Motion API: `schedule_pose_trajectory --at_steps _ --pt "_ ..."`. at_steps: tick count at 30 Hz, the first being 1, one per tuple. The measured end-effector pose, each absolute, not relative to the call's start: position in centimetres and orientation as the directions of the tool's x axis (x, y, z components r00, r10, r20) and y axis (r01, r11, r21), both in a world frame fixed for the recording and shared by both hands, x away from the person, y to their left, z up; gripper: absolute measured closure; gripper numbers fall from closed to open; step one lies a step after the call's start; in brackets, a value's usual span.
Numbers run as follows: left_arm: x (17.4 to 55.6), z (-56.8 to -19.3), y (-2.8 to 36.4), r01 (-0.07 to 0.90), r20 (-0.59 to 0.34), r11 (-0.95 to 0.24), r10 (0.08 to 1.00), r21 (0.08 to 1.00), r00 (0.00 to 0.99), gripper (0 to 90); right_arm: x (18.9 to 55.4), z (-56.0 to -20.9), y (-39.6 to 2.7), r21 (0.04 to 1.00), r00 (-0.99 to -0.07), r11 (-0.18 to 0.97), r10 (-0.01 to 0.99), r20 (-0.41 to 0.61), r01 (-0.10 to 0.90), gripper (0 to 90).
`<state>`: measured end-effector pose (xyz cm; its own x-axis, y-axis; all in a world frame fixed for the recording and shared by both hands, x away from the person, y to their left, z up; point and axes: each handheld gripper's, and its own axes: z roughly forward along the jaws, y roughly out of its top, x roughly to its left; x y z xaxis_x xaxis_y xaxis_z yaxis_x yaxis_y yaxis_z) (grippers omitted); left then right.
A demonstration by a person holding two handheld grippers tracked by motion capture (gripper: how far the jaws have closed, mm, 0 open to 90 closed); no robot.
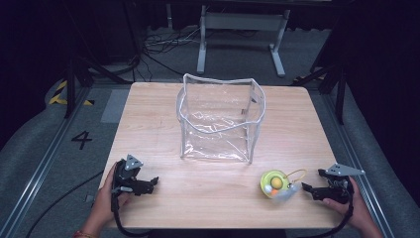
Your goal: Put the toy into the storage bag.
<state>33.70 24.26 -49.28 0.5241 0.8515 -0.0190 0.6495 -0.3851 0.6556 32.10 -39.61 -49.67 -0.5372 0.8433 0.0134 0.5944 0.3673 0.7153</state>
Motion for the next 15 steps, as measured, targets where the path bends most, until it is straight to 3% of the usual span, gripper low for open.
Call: schedule_pose_trajectory --at_steps 15 --pt "32.5 -49.2 25.5 0.627 -0.016 -0.423 0.821 0.654 0.57 0.9 32.8 -49.1 -39.7 0.66 -0.586 0.434 0.81 0.011 0.613 9.0"
